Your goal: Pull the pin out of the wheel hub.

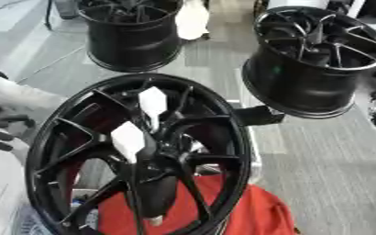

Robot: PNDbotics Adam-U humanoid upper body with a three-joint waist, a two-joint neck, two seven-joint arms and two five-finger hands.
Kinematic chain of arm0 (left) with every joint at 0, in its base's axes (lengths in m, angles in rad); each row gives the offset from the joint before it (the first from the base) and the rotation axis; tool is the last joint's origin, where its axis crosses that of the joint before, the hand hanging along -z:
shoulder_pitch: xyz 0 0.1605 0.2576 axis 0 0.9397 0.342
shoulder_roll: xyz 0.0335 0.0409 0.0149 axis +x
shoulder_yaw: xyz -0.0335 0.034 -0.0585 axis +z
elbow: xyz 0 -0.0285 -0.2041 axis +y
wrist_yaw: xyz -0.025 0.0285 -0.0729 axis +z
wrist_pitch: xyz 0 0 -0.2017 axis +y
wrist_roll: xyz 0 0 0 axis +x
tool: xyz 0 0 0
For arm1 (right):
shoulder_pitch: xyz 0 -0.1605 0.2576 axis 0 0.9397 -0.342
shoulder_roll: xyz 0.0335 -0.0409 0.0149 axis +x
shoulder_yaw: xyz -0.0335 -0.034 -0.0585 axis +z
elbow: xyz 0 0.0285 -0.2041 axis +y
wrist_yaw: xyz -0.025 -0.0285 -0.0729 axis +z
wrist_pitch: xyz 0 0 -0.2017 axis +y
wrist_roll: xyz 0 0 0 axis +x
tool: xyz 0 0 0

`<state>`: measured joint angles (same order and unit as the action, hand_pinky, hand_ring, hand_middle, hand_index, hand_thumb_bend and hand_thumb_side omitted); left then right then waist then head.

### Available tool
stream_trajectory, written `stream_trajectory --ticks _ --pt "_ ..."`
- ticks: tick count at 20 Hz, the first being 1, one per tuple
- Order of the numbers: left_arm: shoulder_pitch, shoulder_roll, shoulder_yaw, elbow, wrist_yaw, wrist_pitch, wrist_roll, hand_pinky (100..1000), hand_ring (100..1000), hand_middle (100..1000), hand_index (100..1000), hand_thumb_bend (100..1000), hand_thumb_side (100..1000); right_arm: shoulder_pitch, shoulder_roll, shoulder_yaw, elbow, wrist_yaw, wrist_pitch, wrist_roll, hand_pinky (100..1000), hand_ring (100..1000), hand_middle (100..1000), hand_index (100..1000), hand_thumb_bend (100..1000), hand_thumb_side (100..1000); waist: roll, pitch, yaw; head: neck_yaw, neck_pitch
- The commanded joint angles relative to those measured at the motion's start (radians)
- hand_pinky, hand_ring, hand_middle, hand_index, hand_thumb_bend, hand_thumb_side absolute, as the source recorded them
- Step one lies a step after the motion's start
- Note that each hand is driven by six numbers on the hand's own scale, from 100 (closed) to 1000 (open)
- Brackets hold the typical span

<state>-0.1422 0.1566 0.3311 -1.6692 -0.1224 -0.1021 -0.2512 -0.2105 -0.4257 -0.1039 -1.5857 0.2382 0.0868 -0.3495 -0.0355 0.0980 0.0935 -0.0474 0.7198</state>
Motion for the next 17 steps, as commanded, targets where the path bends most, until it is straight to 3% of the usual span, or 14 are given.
stream_trajectory --ticks 1,8,17 --pt "-0.009 0.010 0.002 -0.021 0.003 -0.002 -0.004 535 589 631 819 100 725 -0.013 0.001 0.036 -0.066 -0.077 -0.047 0.020 652 693 796 885 100 316 0.003 -0.013 0.001 -0.004 -0.008" --pt "-0.012 0.008 -0.003 -0.024 0.007 -0.003 -0.009 535 589 631 818 100 726 -0.016 0.050 0.124 -0.142 -0.194 -0.101 0.089 630 670 781 884 100 319 0.002 -0.011 0.006 -0.011 -0.010" --pt "-0.015 0.008 -0.006 -0.025 0.007 -0.005 -0.014 535 589 630 816 100 725 -0.031 0.091 0.166 -0.154 -0.208 -0.122 0.143 628 668 778 886 100 318 0.001 -0.008 0.013 -0.015 -0.011"
